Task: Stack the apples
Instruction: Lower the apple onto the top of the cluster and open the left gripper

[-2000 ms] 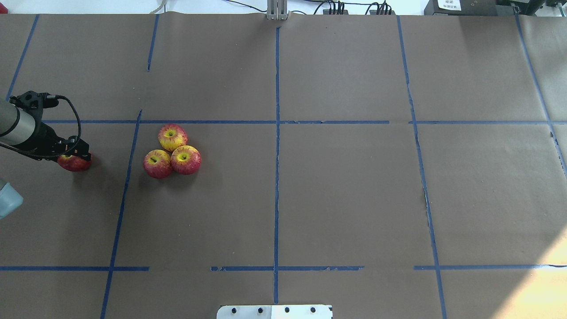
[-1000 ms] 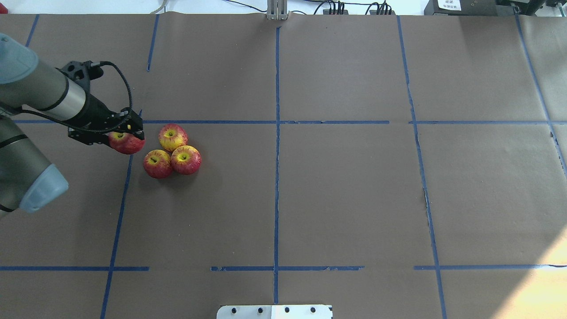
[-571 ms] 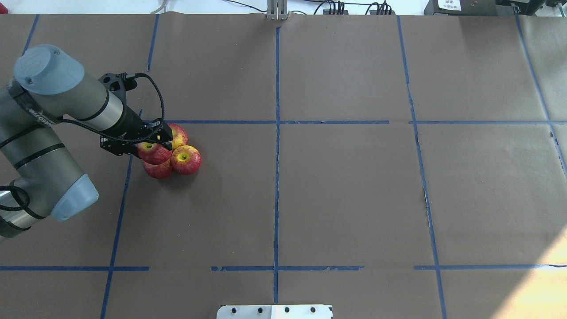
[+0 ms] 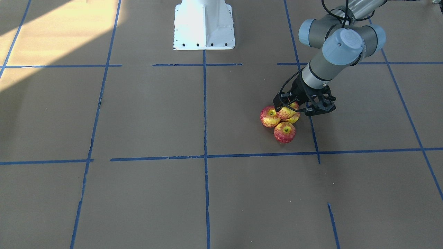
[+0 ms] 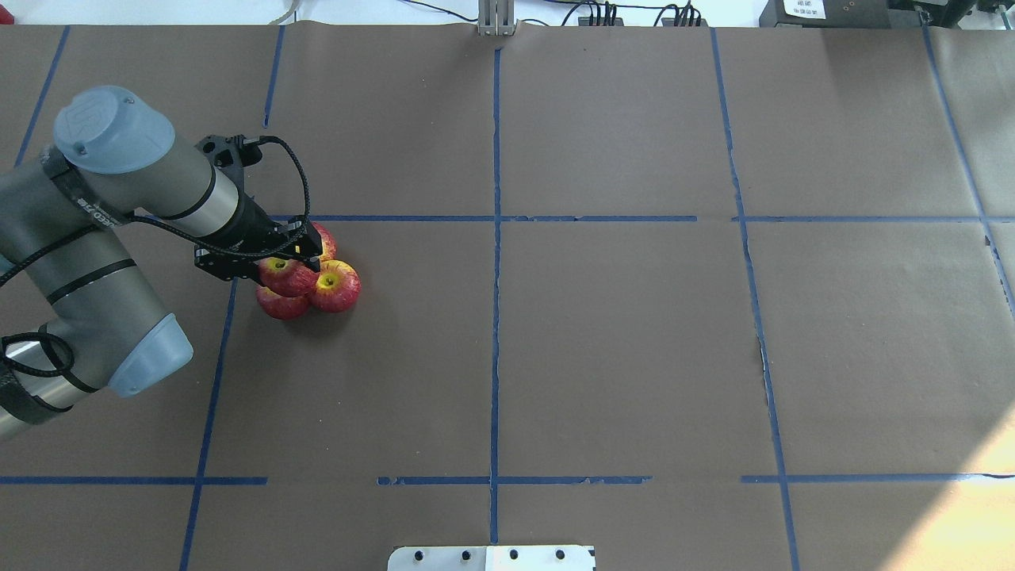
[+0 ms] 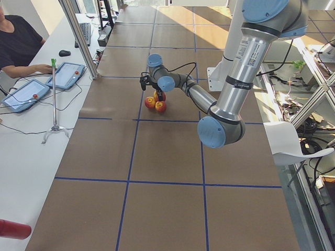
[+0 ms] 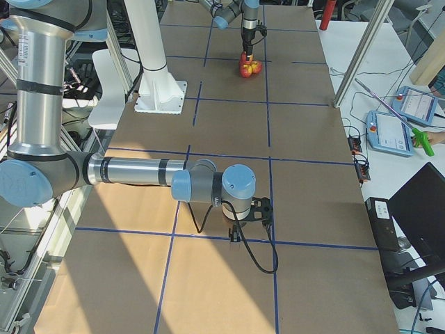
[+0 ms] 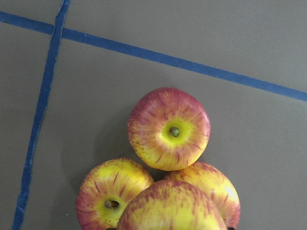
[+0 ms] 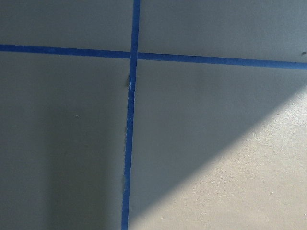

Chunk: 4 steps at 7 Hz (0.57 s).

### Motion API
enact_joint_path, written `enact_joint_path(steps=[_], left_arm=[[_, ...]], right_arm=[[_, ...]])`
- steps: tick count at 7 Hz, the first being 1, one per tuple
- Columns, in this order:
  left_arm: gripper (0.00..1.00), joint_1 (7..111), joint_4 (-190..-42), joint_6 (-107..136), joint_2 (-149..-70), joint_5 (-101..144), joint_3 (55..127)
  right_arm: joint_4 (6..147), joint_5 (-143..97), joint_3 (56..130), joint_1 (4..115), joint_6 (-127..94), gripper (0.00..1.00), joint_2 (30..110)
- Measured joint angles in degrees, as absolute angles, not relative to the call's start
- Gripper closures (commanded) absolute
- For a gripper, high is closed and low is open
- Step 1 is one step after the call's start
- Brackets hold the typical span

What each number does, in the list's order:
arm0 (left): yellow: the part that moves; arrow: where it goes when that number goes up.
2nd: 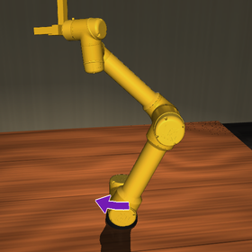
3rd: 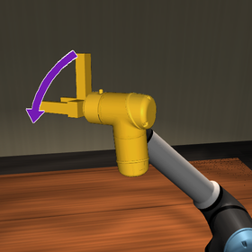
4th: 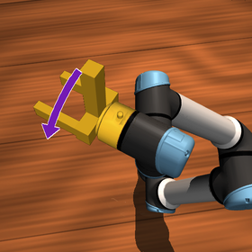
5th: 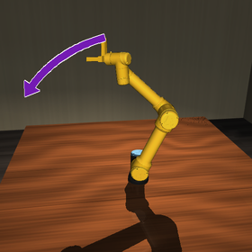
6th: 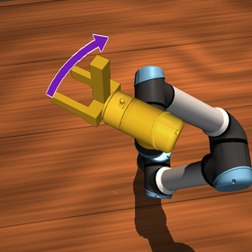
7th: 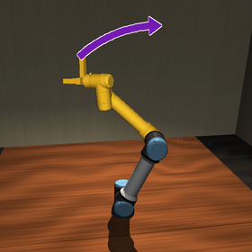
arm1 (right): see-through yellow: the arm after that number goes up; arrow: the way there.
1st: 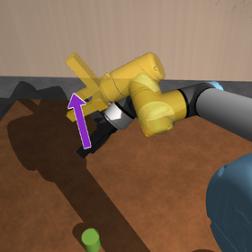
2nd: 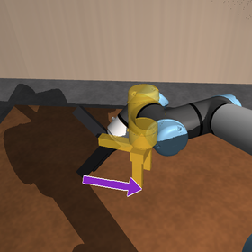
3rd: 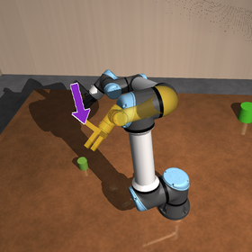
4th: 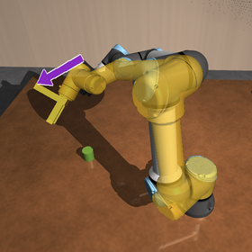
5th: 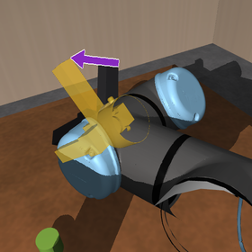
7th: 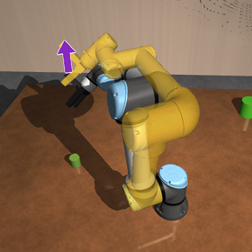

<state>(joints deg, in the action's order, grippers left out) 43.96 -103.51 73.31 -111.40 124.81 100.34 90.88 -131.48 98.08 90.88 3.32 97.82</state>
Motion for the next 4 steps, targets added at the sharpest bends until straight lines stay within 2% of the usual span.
enact_joint_path(steps=[4], left_arm=[[0.94,44.30,-103.53,73.10,-111.41,124.70,100.43]], right_arm=[[90.82,-131.48,98.08,90.88,3.34,0.00,97.82]])
